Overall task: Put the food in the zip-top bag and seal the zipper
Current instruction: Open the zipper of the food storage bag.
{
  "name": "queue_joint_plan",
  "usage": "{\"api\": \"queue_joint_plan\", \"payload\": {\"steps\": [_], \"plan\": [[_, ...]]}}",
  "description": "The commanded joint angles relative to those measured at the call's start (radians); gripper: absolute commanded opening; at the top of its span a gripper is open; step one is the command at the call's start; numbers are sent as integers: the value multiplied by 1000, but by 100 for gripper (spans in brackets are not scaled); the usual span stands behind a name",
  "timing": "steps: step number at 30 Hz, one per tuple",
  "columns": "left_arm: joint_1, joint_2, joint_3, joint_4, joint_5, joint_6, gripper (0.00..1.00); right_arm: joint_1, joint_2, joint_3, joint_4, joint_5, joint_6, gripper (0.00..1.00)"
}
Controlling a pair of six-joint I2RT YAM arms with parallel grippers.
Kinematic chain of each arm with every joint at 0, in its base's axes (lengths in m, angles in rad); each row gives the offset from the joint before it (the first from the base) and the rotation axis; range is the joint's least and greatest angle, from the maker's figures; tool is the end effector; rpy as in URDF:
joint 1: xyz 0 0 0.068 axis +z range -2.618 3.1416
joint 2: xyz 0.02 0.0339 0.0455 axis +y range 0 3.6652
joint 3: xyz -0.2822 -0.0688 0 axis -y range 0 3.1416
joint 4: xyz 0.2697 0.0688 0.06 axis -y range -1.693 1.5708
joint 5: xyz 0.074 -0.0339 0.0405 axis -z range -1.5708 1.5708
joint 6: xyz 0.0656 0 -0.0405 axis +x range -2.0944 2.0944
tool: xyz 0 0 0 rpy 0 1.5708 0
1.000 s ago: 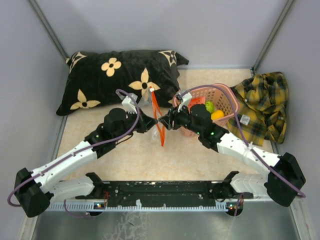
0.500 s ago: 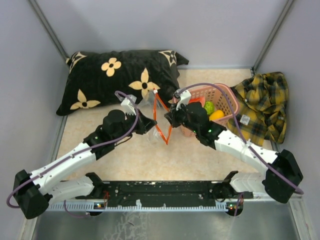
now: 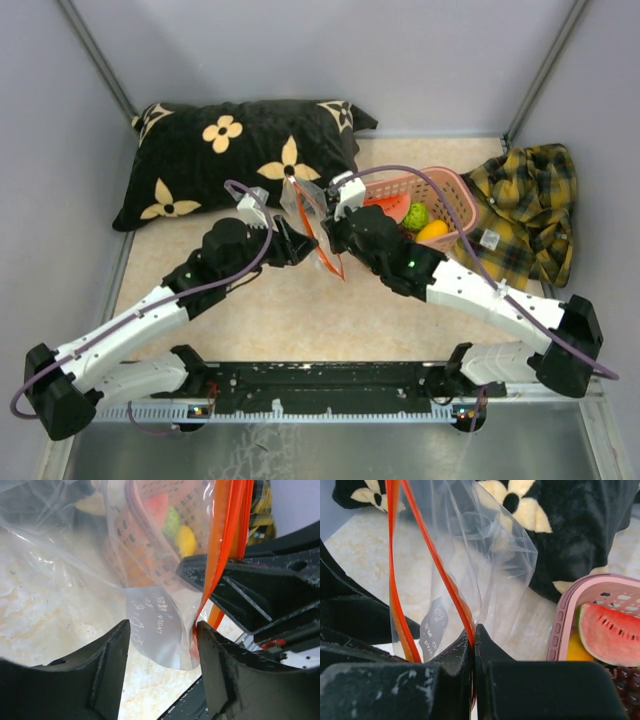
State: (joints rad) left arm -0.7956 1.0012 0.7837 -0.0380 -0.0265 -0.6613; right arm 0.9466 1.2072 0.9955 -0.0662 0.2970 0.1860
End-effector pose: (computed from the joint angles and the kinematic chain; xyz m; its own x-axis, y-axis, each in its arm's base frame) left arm 0.1966 -0.1982 0.3163 -0.5671 -0.2984 -0.7677 0.4407 0.6774 -0.5889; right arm 0.2069 0.2544 0.3417 -0.2706 -0.0732 -0.9599 -0.5712 0.8148 0.0989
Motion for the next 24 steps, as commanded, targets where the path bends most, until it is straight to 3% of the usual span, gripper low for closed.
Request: {"api": "queue_joint_plan", "payload": {"steps": [1, 5, 13, 19, 24], "plan": [[4, -60, 29, -14, -63, -24, 67, 77, 34, 102, -14, 199, -72, 0], [3, -94, 31, -20, -96, -37, 78, 118, 74, 126, -10, 276, -93, 0], [3, -115, 55, -73, -199, -33, 85, 178, 137, 150, 17, 375, -134, 0], [4, -69, 71, -112, -239, -26, 84, 199, 155, 156, 30, 385, -136, 0], [3, -67, 64, -182, -297, -22, 74, 203, 148, 147, 39, 418, -146, 0]]}}
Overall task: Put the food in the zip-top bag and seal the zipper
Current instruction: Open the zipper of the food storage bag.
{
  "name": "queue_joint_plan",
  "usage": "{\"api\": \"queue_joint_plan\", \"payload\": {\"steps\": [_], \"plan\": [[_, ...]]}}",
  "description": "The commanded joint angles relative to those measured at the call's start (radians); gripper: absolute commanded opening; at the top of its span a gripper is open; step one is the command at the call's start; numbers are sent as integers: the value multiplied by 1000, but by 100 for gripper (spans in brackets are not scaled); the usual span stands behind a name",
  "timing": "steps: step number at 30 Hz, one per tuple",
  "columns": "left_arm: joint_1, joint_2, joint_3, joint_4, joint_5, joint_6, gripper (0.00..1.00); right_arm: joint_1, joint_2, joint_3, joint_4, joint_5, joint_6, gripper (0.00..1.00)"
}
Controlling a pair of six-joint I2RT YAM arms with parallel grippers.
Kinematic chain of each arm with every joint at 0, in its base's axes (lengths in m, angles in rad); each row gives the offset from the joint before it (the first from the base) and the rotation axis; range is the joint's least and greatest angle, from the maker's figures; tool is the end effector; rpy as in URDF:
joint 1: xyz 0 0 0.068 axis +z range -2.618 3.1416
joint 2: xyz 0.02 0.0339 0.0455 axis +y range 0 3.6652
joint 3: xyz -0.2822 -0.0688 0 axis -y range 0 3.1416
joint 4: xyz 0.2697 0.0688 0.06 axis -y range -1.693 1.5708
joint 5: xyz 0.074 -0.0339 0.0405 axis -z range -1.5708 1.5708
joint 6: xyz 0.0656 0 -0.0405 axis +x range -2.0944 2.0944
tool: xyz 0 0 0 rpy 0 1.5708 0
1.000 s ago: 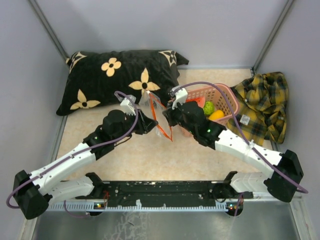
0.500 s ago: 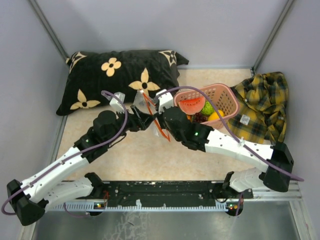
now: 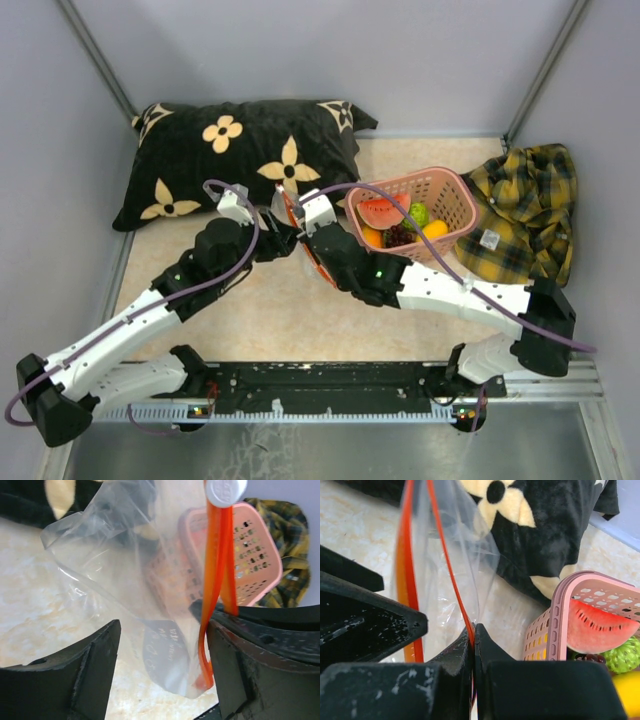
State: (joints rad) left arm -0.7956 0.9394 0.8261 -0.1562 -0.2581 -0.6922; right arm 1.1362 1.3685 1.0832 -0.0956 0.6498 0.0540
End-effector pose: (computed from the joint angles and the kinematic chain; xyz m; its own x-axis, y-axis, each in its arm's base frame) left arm 0.1944 -0.1745 0.3338 -0.4743 -0.3976 -0.7854 0.2802 0.7776 -0.5629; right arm 0.1860 0.3063 0.3247 -0.1825 -0.2911 -0.9391 -0.4765 0.8617 -0.1745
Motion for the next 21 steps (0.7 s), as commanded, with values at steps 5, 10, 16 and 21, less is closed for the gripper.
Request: {"api": "queue_joint_plan", "payload": {"steps": [5, 10, 16, 21], "plan": [[4, -33, 13, -124, -122, 15, 63, 15, -29, 41, 85, 75, -16, 0], [4, -54, 23, -157, -127, 23, 57, 15, -46, 31, 102, 66, -14, 0], [3, -23, 50, -116, -2, 18, 71, 24, -33, 44, 125, 28, -11, 0], [3, -21, 50, -53, 25, 10, 76, 33, -16, 55, 135, 31, -19, 0]]}}
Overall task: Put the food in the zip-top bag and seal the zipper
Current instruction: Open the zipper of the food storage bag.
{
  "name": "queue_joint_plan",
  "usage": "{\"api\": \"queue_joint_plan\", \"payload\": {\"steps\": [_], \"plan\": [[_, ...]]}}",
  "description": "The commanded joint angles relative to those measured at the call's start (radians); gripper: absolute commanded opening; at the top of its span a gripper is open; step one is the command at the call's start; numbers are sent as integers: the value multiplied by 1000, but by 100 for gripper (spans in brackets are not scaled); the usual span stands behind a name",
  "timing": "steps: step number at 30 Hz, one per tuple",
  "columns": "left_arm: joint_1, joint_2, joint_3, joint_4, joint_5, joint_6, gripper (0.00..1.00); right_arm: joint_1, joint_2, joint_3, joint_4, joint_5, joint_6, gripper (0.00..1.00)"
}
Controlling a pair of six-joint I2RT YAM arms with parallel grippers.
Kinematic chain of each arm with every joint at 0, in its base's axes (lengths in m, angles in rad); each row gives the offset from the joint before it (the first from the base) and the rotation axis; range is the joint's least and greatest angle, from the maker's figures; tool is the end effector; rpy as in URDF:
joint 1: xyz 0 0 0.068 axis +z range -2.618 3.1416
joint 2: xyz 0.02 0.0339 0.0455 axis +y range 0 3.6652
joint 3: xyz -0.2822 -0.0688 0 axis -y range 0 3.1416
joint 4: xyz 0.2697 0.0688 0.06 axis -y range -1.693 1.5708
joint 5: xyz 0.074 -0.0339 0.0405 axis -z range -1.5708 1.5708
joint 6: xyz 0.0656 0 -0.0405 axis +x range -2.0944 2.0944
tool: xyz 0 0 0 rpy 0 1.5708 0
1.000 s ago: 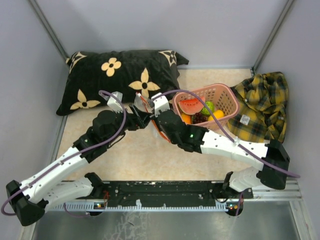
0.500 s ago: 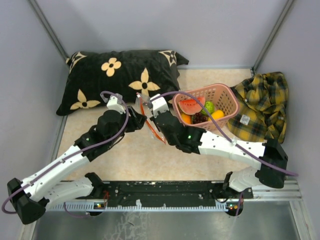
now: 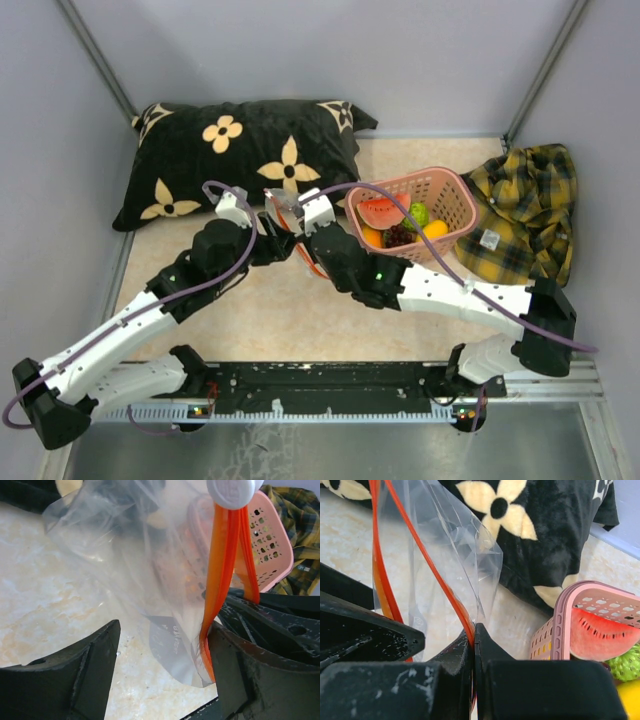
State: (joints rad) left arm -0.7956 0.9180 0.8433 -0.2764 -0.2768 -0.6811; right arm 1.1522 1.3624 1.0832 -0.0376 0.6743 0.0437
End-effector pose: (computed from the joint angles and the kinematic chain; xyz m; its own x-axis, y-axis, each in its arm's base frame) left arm 0.1883 -0.1666 0.3302 -0.5066 -0.3484 -0.7887 0.2427 0.8201 -0.5182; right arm 0.1823 0.3090 0.3339 -0.1472 -0.2468 -0.9578 -0.4666 0.8712 -0.1528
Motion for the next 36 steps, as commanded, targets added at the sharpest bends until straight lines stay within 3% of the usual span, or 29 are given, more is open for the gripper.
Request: {"api": "queue_joint_plan", "payload": {"steps": [1, 6, 12, 22, 36], "plan": [[4, -1, 35, 72, 37, -1, 78, 20, -10, 54, 82, 9, -12, 0], [4, -8, 53, 86, -11, -6, 83, 37, -1, 53, 105, 40, -43, 0], [4, -4, 97, 41, -82, 3, 82, 79, 29, 56, 153, 132, -118, 0], [4, -7, 90, -69, -159, 10, 65, 95, 57, 64, 190, 201, -166, 0], [3, -65, 36, -176, -156, -10, 55, 96, 60, 70, 205, 224, -149, 0]]}}
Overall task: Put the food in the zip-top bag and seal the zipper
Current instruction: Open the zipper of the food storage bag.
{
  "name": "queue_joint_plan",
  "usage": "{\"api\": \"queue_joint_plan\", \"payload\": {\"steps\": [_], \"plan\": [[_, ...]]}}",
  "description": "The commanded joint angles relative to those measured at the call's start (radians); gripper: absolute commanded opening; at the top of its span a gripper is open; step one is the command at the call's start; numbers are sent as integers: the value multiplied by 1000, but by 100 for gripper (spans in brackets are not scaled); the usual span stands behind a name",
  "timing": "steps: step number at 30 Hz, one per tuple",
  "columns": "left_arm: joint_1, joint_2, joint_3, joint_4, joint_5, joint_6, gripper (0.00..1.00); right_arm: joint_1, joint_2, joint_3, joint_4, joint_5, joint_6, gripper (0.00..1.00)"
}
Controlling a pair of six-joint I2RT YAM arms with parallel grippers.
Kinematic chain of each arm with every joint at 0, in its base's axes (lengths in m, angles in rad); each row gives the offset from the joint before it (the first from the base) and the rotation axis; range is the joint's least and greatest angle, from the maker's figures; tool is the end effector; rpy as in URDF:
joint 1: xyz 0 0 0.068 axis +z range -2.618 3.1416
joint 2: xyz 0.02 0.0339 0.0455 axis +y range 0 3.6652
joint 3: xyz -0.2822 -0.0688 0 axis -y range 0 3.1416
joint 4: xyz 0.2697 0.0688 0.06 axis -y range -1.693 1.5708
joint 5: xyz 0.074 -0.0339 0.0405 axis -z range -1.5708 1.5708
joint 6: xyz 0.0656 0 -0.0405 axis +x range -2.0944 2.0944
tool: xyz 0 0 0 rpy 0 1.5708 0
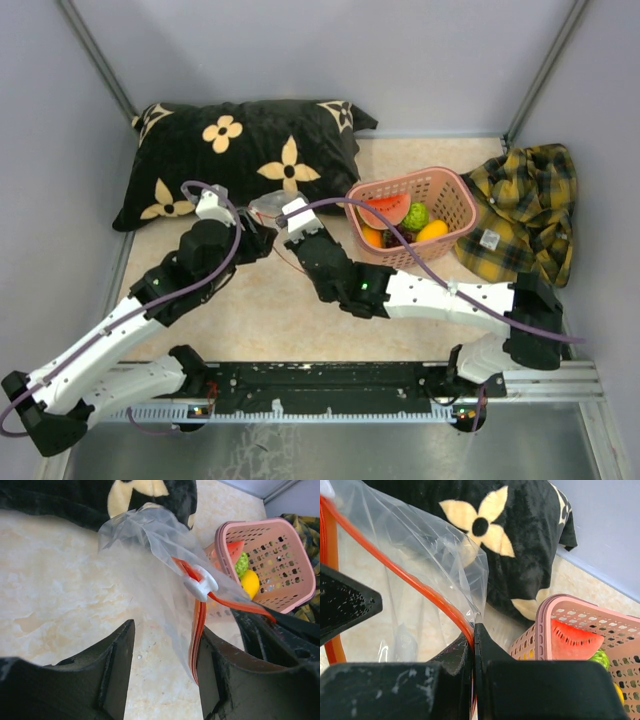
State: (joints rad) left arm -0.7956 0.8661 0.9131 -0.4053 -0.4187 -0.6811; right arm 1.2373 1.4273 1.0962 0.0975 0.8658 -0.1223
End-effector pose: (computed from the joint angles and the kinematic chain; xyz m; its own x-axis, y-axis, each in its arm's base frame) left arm 0.1795 -0.1450 0.3541 -0.4338 -0.3792 -0.8173 0.1454 0.8657 -0.4789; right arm 0.1675 0.3309 0.3349 -0.0301 -0.3284 -0.9441 -0.3763 0.8787 -0.2937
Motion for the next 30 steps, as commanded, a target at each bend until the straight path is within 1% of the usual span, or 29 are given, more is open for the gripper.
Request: {"api": "queue_joint_plan", "payload": {"steps": [1, 4, 7, 13, 16, 18, 22, 24, 27, 30], "plan": [[4, -14, -42, -50, -15, -16, 55, 10, -6, 58, 69, 28, 24, 0], [3, -19, -68, -33, 11, -39, 54, 10, -6, 62, 63, 16, 49, 0], [3, -14, -86, 13, 71, -51, 54, 10, 3, 71, 57, 13, 72, 0], [3, 20, -103, 72, 141, -102, 56, 3, 22, 100, 25, 6, 145, 0], [3, 32, -119, 99, 154, -131, 55, -4, 32, 115, -2, 2, 191, 0], [3, 27, -134, 113, 151, -148, 53, -8, 37, 124, -25, 4, 215, 0], [2, 2, -165, 131, 142, -162, 45, -36, 32, 124, -55, -7, 264, 0], [1, -5, -156, 115, 143, -152, 36, -58, 22, 115, -76, -28, 289, 0], [2, -6, -120, 37, 112, -127, 23, -90, 10, 103, -105, -52, 308, 0], [2, -4, -80, -20, 76, -83, 17, -133, 1, 91, -146, -108, 341, 0]]}}
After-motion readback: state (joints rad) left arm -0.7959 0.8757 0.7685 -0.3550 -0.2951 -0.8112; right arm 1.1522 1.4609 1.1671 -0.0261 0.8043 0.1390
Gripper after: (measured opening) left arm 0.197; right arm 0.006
